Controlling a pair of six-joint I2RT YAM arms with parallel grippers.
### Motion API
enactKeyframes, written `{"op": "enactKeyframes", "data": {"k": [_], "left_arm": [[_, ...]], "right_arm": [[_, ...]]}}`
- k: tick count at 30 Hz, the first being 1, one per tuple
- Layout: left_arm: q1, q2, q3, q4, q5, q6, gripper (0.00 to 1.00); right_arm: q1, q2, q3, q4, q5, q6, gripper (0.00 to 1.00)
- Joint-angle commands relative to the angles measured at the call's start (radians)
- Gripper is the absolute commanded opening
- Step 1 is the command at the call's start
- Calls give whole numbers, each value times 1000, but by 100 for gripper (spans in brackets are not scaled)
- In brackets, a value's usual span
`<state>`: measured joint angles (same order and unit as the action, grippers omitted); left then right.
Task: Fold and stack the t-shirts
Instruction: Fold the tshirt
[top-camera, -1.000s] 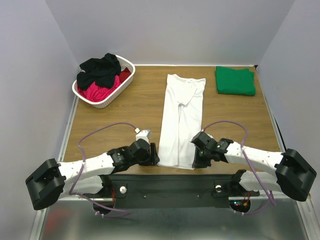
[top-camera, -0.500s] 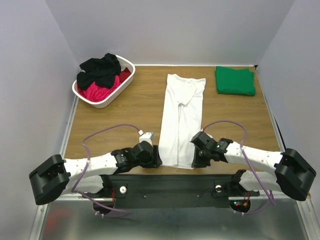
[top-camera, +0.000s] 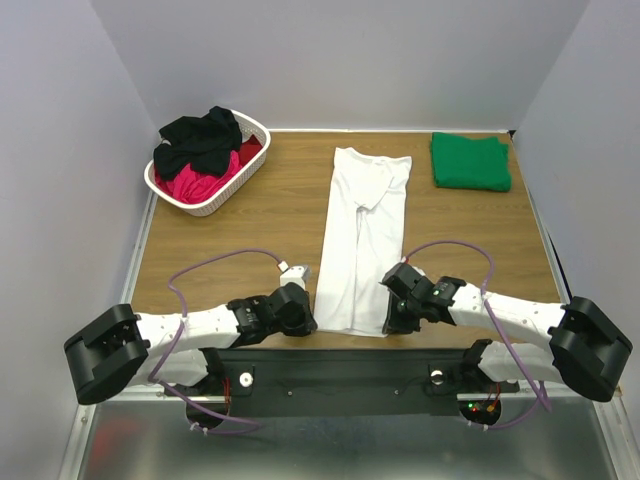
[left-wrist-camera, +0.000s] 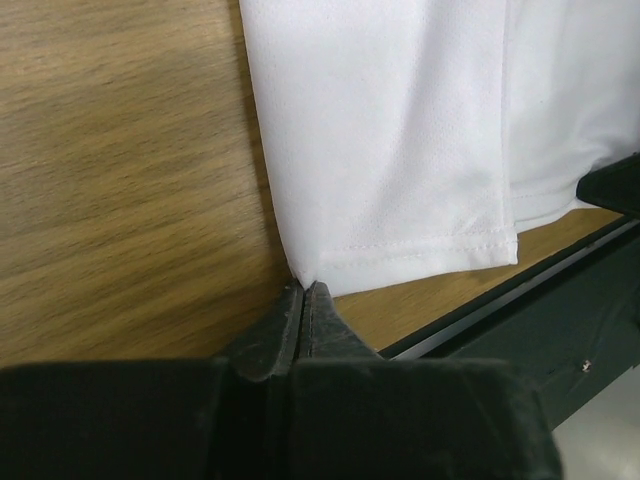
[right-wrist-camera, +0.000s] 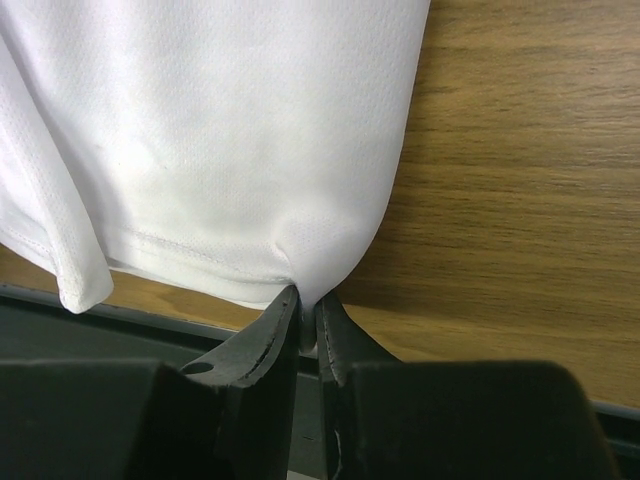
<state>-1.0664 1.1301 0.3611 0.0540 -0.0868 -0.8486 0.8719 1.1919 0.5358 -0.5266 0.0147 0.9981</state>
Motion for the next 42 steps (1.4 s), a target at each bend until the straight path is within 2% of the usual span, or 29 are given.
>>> {"op": "enactKeyframes", "data": {"k": [1,3,5,13,21,27,35,42], "left_arm": [[-7,-4,-5,-5,-13,2,0],[-7,-7,1,1,-22,2,0],[-7,-10,7,4,-28,2,0],[-1,11,100,72,-79,-15,0],[26,69,197,83,-140,34,0],[100,114,228,138,-168,86,0],[199,252,343,230,-165,204,0],[286,312,430,273,-142,267,0]], "right_arm": [[10,-9,7,27,51,-10,16],[12,-12,18,28,56,-15,13],[12,-14,30,28,63,-22,0],[10,5,118,27,114,-55,0],[12,41,191,16,175,-101,0],[1,89,275,2,275,-154,0],[-83,209,423,-1,383,-300,0],[-174,290,523,0,429,-380,0]]}}
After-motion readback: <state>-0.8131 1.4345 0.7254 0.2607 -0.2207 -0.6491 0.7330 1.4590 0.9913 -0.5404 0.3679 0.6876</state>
